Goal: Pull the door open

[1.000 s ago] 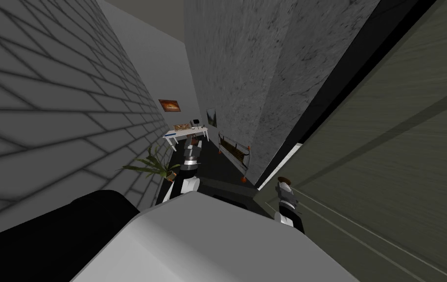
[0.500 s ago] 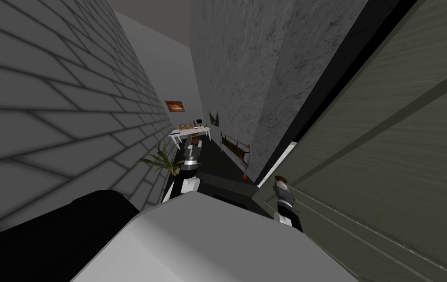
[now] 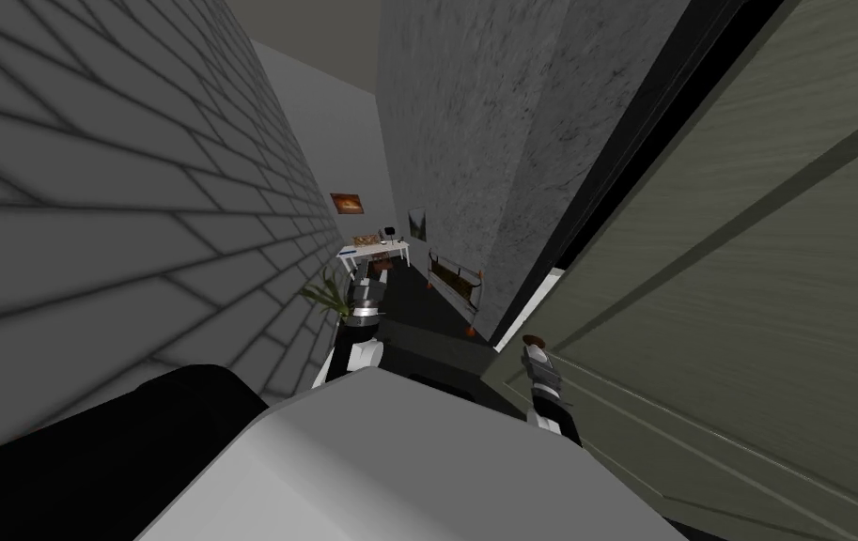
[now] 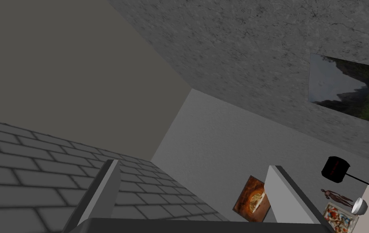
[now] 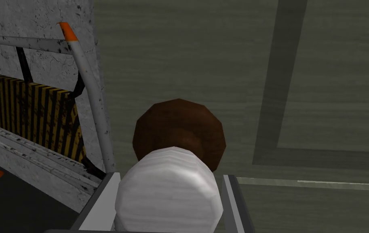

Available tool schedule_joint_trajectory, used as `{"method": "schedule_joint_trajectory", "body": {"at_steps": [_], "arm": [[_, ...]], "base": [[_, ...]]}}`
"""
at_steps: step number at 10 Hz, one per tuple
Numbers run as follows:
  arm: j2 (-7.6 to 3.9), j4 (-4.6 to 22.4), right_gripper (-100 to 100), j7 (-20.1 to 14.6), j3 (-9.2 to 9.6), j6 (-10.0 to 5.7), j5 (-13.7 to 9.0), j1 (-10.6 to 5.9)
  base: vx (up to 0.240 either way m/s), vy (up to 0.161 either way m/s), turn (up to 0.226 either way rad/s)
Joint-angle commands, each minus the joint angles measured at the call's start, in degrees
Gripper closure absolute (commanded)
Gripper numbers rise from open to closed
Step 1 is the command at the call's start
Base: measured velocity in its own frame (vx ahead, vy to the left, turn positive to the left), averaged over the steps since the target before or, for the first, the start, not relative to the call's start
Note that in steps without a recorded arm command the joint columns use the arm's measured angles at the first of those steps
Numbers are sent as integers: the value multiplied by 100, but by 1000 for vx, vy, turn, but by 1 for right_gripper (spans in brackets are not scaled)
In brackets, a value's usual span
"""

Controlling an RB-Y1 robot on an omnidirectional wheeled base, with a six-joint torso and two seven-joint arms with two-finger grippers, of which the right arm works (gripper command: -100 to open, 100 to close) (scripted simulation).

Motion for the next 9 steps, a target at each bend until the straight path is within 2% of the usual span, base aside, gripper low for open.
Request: {"method": "schedule_joint_trajectory", "body": {"at_steps": [1,2,3,4,9], "arm": [[-56,-46,100,-135,138,-15,76,39],[-78,-64,100,-179,186,-22,104,54],[-51,-29,100,-137,159,-9,87,43],[-120,-63,100,-263,285,-51,155,111],[-331,-166,100,-581,574,-191,315,260]], "base": [[-238,-59,92],[-242,-9,89],[-110,11,21],[-148,-12,83],[-202,-24,79]]}}
